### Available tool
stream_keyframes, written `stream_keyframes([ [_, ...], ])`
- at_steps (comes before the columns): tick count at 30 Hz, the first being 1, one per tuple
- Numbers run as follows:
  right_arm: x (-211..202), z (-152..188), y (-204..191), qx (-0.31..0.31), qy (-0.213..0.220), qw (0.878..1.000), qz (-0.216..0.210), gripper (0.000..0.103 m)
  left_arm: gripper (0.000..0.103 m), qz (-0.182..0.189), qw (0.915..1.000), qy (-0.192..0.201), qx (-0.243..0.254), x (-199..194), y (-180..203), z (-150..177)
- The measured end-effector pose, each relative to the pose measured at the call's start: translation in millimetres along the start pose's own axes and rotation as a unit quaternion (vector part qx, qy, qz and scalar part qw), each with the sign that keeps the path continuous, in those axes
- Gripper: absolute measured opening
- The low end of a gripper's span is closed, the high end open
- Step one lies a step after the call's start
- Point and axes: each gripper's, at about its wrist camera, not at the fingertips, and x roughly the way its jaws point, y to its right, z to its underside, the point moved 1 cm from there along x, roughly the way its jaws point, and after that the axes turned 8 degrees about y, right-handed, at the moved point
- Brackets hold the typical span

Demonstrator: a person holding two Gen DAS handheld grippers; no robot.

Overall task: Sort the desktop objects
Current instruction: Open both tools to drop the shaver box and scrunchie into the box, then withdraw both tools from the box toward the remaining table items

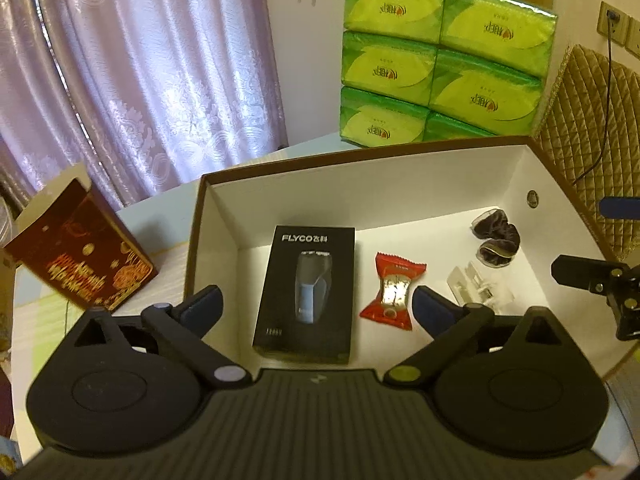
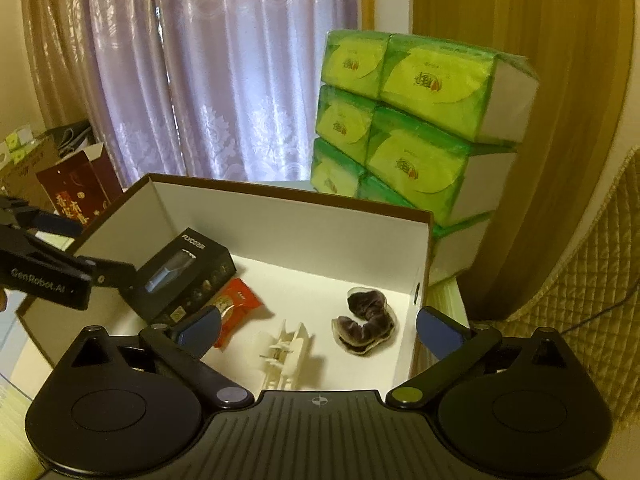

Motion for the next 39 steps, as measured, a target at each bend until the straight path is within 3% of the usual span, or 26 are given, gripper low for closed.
stream_keyframes([
  [8, -27.7, 6.7, -8.6, 0.024, -0.006, 1.0, 0.006, 0.101, 0.1, -0.015, 0.9991, 0.025, -0.032, -44.2, -0.3, 13.2],
  [19, -73.6, 16.6, -25.6, 0.056, 0.008, 0.998, 0.007, 0.101, 0.1, -0.052, 0.9969, 0.016, -0.057, -97.8, 1.4, 45.9],
  [39, -154.3, 53.4, -69.0, 0.06, 0.012, 0.998, -0.005, 0.101, 0.1, -0.047, 0.9959, 0.014, -0.076, -184.0, 10.2, 104.4],
])
